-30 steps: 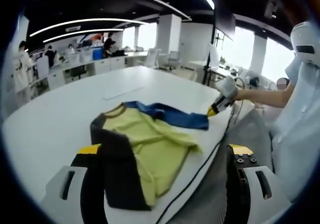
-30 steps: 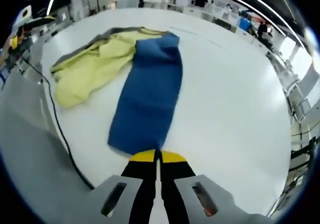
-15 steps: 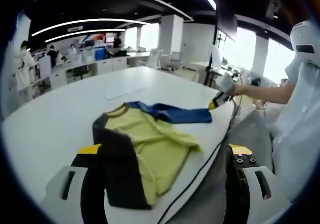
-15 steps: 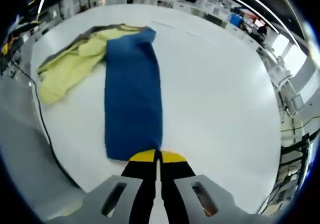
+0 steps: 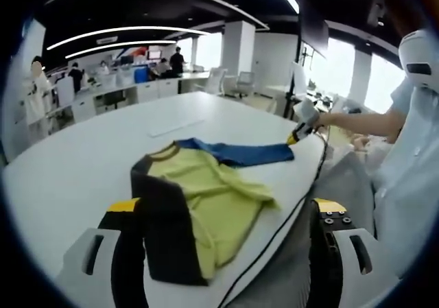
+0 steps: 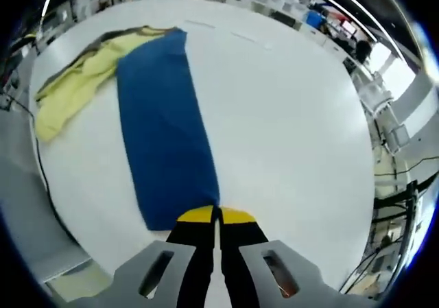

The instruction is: Fold the garment on the visible template until the final outline fits inside the template.

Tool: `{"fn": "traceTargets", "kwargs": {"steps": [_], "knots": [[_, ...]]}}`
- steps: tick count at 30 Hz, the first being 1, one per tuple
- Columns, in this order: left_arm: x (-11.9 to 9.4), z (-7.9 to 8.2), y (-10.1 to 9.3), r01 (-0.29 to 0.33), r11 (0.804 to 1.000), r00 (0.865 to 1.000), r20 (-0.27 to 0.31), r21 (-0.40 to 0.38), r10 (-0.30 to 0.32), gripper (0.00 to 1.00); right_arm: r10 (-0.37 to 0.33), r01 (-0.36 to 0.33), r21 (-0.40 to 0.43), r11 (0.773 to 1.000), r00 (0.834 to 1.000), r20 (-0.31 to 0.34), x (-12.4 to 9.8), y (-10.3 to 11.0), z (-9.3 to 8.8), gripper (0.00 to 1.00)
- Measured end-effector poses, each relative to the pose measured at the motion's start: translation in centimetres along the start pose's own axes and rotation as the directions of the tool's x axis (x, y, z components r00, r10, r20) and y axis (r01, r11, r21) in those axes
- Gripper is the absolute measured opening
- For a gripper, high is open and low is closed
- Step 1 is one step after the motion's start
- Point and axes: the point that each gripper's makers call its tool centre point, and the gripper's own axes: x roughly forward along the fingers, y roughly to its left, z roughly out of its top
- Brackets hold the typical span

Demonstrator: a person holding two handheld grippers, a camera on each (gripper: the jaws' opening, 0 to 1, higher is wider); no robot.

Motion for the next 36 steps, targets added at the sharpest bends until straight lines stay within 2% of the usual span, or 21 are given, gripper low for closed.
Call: {"fn": "traceTargets", "kwargs": {"steps": [10, 21, 26, 36], "knots": [[-0.4, -0.1, -0.1, -0.008, 1.000, 1.000, -0.004, -0.001, 0.008, 0.98, -0.036, 0.036, -0.020, 0.999, 0.999, -0.037, 0.2, -2.7, -0.4, 0.02], [-0.5, -0.1, -0.1, -0.013, 1.000, 1.000, -0.007, -0.003, 0.013, 0.98, -0.096, 0.092, -0.069, 0.993, 0.993, -0.064, 0.7, -7.0, 0.5, 0.02], [-0.6, -0.1, -0.2, -0.020, 1.000, 1.000, -0.008, -0.009, 0.020, 0.98, -0.121, 0.111, -0.117, 0.987, 0.989, -0.086, 0.9, -8.5, 0.7, 0.02], [-0.9, 0.1, 0.1, -0.037, 0.999, 0.999, -0.017, -0.007, 0.037, 0.98, -0.147, 0.132, -0.136, 0.982, 0.984, -0.105, 2.1, -11.7, 1.3, 0.02]]}}
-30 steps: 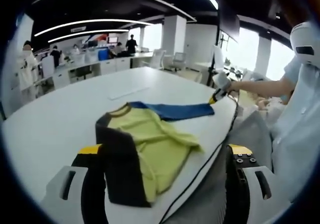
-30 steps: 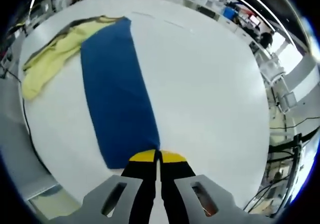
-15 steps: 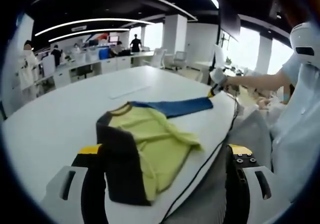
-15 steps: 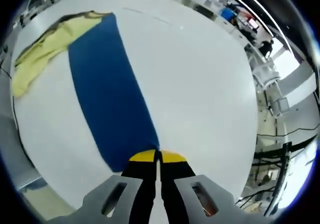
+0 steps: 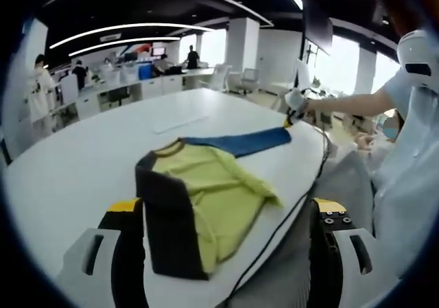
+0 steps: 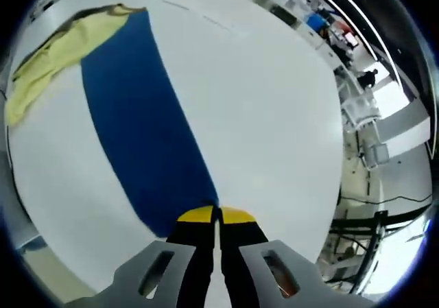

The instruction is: Fold the garment on the visible template until the final outline fits inside the template.

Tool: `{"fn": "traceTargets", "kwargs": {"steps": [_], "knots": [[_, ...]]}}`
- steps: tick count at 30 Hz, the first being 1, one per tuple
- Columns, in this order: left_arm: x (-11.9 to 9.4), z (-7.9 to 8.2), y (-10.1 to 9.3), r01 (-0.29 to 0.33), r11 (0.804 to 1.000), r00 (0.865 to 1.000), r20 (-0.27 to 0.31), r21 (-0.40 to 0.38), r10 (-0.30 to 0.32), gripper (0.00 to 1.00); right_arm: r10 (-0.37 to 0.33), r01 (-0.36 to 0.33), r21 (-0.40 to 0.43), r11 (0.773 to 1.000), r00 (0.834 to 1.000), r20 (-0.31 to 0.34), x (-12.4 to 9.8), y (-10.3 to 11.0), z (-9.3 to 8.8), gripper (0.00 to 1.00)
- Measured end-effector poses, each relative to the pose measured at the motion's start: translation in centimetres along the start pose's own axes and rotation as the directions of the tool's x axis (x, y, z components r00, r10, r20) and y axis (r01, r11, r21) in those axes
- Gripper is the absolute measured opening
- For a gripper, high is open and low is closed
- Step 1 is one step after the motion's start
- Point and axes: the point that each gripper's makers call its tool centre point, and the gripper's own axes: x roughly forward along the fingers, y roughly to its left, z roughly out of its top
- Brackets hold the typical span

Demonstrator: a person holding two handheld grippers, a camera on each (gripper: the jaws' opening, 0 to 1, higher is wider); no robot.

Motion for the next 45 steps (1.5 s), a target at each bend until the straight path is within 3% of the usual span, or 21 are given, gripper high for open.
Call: {"fn": "traceTargets", "kwargs": {"steps": [13, 25, 35, 45], "knots": [[-0.1, 0.0, 0.0, -0.012, 1.000, 1.000, -0.011, -0.003, 0.012, 0.98, -0.009, 0.009, -0.005, 1.000, 1.000, -0.018, 1.5, -1.8, -0.1, 0.02], [0.2, 0.1, 0.2, -0.025, 1.000, 0.999, -0.025, -0.013, 0.025, 0.98, -0.014, 0.014, -0.024, 1.000, 0.999, -0.030, 3.1, -3.1, 1.1, 0.02], [0.0, 0.4, 0.1, -0.042, 0.999, 0.999, -0.017, -0.031, 0.042, 0.98, -0.027, 0.024, -0.048, 0.999, 0.999, -0.047, 3.3, -2.8, 0.9, 0.02], [0.1, 0.8, -0.1, -0.044, 0.999, 0.999, -0.019, -0.028, 0.044, 0.98, -0.033, 0.030, -0.049, 0.998, 0.998, -0.045, 4.1, -4.0, 1.1, 0.02]]}}
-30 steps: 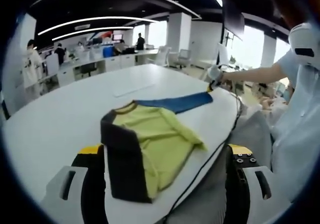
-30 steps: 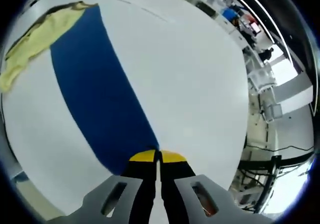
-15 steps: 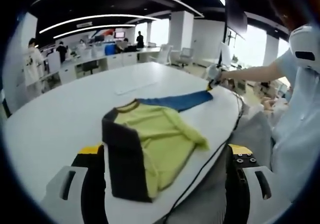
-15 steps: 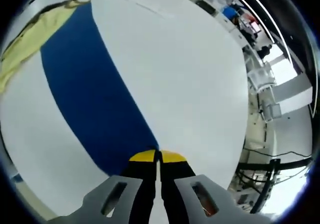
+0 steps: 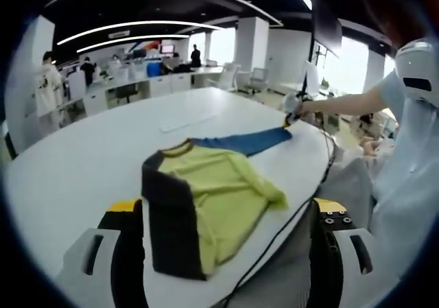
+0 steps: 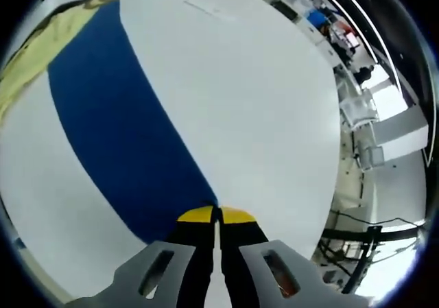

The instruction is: Fold the garment on the visible template until the final outline fits inside the template.

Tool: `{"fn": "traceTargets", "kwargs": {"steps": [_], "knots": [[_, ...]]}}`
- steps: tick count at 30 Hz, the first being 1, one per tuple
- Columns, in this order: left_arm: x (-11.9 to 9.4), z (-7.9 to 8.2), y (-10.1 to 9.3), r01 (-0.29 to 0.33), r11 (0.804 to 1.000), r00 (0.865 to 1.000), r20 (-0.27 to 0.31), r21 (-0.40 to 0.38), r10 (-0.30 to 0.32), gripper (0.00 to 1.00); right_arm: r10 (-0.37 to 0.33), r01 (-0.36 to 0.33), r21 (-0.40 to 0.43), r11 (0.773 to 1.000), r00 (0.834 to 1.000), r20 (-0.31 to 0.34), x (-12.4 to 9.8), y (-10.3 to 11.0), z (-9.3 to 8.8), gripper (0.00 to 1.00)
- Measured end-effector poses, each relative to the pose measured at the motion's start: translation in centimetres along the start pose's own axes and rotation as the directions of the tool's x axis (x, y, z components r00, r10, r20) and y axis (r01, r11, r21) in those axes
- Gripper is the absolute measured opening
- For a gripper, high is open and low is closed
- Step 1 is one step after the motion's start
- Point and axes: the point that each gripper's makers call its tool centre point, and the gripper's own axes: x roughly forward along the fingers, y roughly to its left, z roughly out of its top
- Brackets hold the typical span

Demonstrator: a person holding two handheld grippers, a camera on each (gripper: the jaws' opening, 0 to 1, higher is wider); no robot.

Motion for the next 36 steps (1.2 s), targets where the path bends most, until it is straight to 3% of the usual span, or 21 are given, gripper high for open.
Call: {"fn": "traceTargets", "kwargs": {"steps": [11, 15, 20, 29, 33, 36], "knots": [[0.0, 0.0, 0.1, -0.004, 1.000, 1.000, -0.002, -0.006, 0.004, 0.98, -0.011, 0.011, -0.055, 0.998, 1.000, -0.007, 0.0, 0.1, 0.4, 0.02], [0.1, 0.1, 0.0, 0.003, 1.000, 1.000, -0.006, 0.001, -0.003, 0.98, -0.008, 0.008, -0.040, 0.999, 1.000, -0.011, 0.1, 0.2, 0.5, 0.03], [0.0, 0.2, 0.2, -0.003, 1.000, 1.000, 0.004, -0.003, 0.003, 0.98, -0.033, 0.032, -0.059, 0.998, 0.999, -0.014, 0.6, -0.6, 0.7, 0.05], [-0.1, 0.1, 0.0, 0.000, 1.000, 1.000, 0.011, -0.006, 0.000, 0.97, -0.025, 0.025, -0.053, 0.998, 1.000, 0.015, -0.4, 0.1, 1.1, 0.08], [-0.2, 0.1, 0.0, 0.002, 1.000, 1.000, 0.019, -0.003, -0.002, 0.97, -0.025, 0.027, -0.057, 0.998, 0.999, 0.035, -0.6, 0.2, 1.6, 0.16], [-0.3, 0.0, 0.1, 0.002, 1.000, 1.000, 0.018, 0.000, -0.002, 0.97, -0.025, 0.028, -0.060, 0.998, 0.998, 0.051, -0.6, 0.8, 2.1, 0.13]]}}
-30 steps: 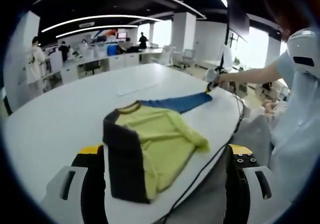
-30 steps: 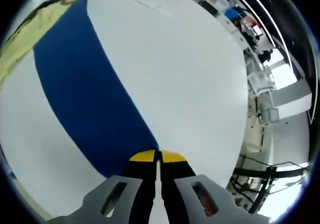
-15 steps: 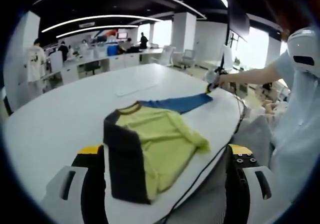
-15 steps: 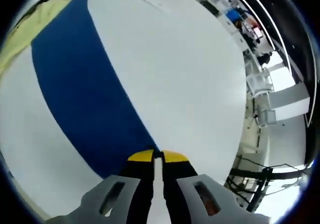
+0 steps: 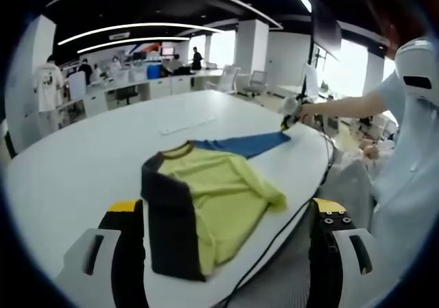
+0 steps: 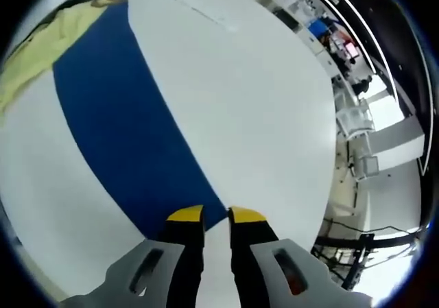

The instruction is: Fold the garment on the visible template until the final outline fits inside the template.

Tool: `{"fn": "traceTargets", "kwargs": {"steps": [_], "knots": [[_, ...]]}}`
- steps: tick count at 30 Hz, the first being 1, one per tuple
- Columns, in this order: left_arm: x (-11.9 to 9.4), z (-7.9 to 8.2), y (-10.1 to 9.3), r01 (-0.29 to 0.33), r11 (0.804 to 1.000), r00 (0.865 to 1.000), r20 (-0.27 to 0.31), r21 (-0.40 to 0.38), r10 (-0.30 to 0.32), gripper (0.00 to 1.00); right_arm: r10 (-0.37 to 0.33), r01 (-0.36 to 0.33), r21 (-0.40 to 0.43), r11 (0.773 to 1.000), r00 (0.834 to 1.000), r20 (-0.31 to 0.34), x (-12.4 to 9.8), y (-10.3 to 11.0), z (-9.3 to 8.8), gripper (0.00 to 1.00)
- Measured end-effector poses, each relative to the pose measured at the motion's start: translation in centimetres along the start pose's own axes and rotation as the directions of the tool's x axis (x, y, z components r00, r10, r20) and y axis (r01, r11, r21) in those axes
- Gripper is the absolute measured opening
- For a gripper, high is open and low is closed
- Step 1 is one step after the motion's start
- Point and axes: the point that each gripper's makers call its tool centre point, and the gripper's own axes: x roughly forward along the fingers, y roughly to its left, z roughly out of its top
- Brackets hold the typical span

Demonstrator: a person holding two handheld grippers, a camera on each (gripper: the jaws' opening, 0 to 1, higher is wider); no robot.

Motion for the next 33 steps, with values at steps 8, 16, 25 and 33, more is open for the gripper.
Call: {"fn": "traceTargets", "kwargs": {"steps": [8, 16, 25, 33], "knots": [[-0.4, 0.1, 0.0, 0.000, 1.000, 1.000, 0.013, 0.001, 0.000, 0.97, 0.010, -0.011, 0.031, 0.999, 1.000, 0.027, -0.6, 0.6, 0.1, 0.18], [-0.6, 0.1, -0.1, -0.001, 1.000, 1.000, 0.017, 0.009, 0.001, 0.97, 0.020, -0.023, 0.039, 0.999, 0.998, 0.058, -0.6, 0.9, 0.2, 0.28], [-0.9, 0.3, -0.1, -0.007, 1.000, 1.000, 0.026, 0.011, 0.006, 0.97, 0.008, -0.012, 0.042, 0.999, 0.996, 0.093, -1.4, 0.5, 0.0, 0.38], [-0.9, 0.2, -0.3, -0.003, 1.000, 1.000, 0.025, 0.017, 0.003, 0.97, 0.013, -0.018, 0.042, 0.999, 0.992, 0.123, -2.3, 1.5, 0.7, 0.49]]}}
